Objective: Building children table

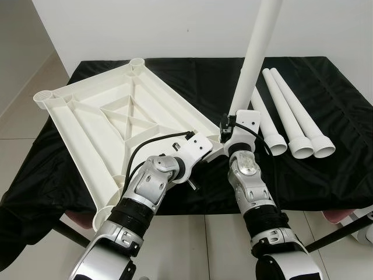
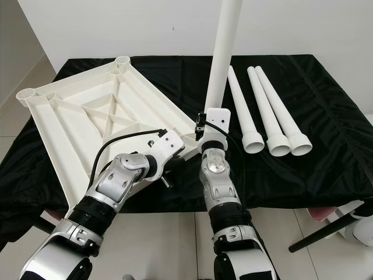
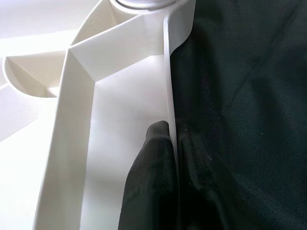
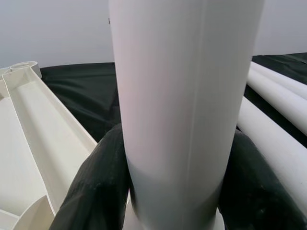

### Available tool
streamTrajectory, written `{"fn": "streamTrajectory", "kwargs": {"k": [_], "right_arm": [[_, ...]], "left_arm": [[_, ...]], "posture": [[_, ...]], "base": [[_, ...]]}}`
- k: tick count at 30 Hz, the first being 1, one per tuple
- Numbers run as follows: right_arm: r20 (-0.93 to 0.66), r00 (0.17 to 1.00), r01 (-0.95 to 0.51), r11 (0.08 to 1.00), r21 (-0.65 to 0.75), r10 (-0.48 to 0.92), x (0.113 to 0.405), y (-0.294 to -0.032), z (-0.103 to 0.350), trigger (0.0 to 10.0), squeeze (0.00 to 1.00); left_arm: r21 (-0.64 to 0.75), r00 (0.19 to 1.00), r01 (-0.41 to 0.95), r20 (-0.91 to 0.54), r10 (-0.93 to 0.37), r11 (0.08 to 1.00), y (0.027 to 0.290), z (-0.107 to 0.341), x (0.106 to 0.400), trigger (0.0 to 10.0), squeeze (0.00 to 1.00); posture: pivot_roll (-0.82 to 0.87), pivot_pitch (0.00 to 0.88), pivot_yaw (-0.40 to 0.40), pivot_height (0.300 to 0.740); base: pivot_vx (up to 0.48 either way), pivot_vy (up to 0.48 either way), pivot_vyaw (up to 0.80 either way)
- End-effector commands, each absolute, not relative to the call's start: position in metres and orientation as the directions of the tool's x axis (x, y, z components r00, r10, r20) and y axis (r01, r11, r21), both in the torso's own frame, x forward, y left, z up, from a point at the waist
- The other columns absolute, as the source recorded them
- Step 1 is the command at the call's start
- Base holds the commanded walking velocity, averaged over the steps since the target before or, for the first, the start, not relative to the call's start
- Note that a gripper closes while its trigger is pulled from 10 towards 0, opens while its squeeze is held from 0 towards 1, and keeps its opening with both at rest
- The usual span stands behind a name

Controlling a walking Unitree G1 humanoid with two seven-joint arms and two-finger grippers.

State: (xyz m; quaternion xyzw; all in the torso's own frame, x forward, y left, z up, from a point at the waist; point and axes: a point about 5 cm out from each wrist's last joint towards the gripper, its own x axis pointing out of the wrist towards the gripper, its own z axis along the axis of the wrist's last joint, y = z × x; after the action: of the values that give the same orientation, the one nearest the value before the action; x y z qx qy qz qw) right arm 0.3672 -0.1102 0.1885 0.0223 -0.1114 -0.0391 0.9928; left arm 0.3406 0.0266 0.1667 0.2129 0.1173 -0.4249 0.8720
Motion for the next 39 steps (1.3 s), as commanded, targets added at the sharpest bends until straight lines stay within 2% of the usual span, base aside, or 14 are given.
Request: {"fn": "streamTrajectory", "kwargs": {"k": [1, 5, 6, 18, 25, 26, 29, 31, 39], "right_arm": [[0.123, 0.987, 0.094, 0.993, 0.069, -0.102, 0.368, -0.113, 0.171, 10.0, 0.0], [0.131, 0.985, 0.101, 0.993, 0.065, -0.109, 0.368, -0.116, 0.173, 10.0, 0.0], [0.135, 0.985, 0.099, 0.993, 0.067, -0.107, 0.368, -0.117, 0.174, 10.0, 1.0], [0.153, 0.982, 0.104, 0.993, 0.052, -0.11, 0.369, -0.127, 0.18, 10.0, 1.0], [0.169, 0.984, 0.039, 0.997, 0.063, -0.05, 0.37, -0.127, 0.184, 10.0, 1.0], [0.182, 0.983, -0.025, 0.997, 0.071, 0.012, 0.371, -0.126, 0.187, 10.0, 0.0], [0.196, 0.979, -0.075, 0.993, 0.09, 0.056, 0.371, -0.126, 0.19, 10.0, 0.0], [0.206, 0.96, -0.205, 0.976, 0.07, 0.187, 0.37, -0.124, 0.193, 10.0, 0.0], [0.19, 0.928, -0.331, 0.944, 0.015, 0.322, 0.375, -0.14, 0.196, 10.0, 0.0]], "left_arm": [[0.305, 0.671, 0.741, -0.373, -0.641, 0.598, 0.028, 0.163, 0.341, 10.0, 0.0], [0.306, 0.671, 0.741, -0.374, -0.641, 0.598, 0.028, 0.163, 0.341, 10.0, 0.0], [0.305, 0.671, 0.741, -0.373, -0.641, 0.598, 0.028, 0.163, 0.341, 10.0, 0.0], [0.306, 0.673, 0.739, -0.371, -0.64, 0.6, 0.028, 0.163, 0.342, 10.0, 0.0], [0.307, 0.673, 0.739, -0.37, -0.641, 0.599, 0.028, 0.164, 0.342, 10.0, 0.0], [0.307, 0.673, 0.739, -0.369, -0.641, 0.599, 0.027, 0.164, 0.342, 10.0, 0.0], [0.307, 0.673, 0.739, -0.369, -0.641, 0.599, 0.027, 0.164, 0.342, 10.0, 0.0], [0.307, 0.673, 0.74, -0.369, -0.642, 0.599, 0.026, 0.164, 0.341, 10.0, 0.0], [0.307, 0.672, 0.74, -0.366, -0.643, 0.599, 0.025, 0.163, 0.341, 10.0, 0.0]], "posture": [[-0.1, 0.114, 0.059, 0.74], [-0.1, 0.113, 0.06, 0.74], [-0.1, 0.113, 0.059, 0.74], [-0.1, 0.114, 0.059, 0.74], [-0.11, 0.112, 0.059, 0.74], [-0.11, 0.109, 0.056, 0.74], [-0.11, 0.108, 0.055, 0.74], [-0.11, 0.105, 0.052, 0.74], [-0.11, 0.099, 0.045, 0.74]], "base": [[0.0, 0.0, 0.0], [0.0, 0.0, 0.0], [0.0, 0.0, 0.0], [0.0, 0.0, 0.0], [0.0, 0.0, 0.0], [0.0, 0.0, 0.0], [0.0, 0.0, 0.0], [0.0, 0.0, 0.0], [0.0, 0.0, 0.0]]}}
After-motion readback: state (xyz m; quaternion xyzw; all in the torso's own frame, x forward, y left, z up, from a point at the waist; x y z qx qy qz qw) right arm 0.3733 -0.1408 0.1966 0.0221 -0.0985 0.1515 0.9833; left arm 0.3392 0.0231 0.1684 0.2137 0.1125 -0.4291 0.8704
